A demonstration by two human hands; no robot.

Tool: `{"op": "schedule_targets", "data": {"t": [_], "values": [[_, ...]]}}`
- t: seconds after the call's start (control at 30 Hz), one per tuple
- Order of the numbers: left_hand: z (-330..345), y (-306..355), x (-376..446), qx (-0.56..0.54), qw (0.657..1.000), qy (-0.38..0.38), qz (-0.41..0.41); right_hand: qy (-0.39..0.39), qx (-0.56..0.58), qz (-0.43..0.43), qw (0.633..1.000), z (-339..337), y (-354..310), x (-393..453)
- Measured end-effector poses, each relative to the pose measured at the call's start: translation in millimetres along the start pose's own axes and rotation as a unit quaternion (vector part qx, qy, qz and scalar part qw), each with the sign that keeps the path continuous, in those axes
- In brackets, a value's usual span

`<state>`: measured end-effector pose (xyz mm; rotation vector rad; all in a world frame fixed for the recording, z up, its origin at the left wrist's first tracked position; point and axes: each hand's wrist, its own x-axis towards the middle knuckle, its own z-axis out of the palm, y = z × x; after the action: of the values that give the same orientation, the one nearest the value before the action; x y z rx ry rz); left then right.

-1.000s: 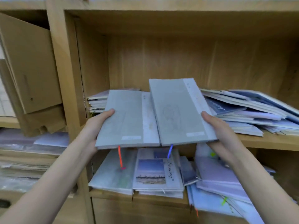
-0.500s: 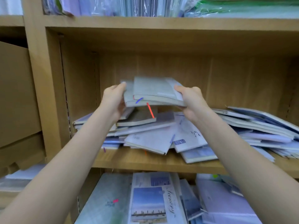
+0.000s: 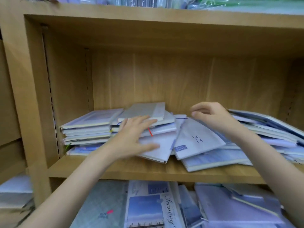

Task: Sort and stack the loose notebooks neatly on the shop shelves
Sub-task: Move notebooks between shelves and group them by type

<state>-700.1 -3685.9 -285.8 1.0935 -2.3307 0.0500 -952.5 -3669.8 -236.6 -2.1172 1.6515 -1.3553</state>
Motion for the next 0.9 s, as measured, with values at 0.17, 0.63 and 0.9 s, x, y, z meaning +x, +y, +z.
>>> {"op": "schedule_targets", "data": {"t": [0.17,0.63,0.9], "values": [[27.1,2.8,0.6,0.184,0.982,-0.047,0.018,-0.258,-0.264,-0.012,0.929,-26.6,38.4,-47.6],[-1.2,11.4,27.4,0.023,0.999,0.023,-0.016,-0.031,-0.434,-0.264,0.861,-19.2,73.3,-45.7],[3.9,13.6,28.8,0.067,0.997,0.033,-0.017,0.040,-0.414,-0.292,0.861,-8.1,76.8,-79.6]]}}
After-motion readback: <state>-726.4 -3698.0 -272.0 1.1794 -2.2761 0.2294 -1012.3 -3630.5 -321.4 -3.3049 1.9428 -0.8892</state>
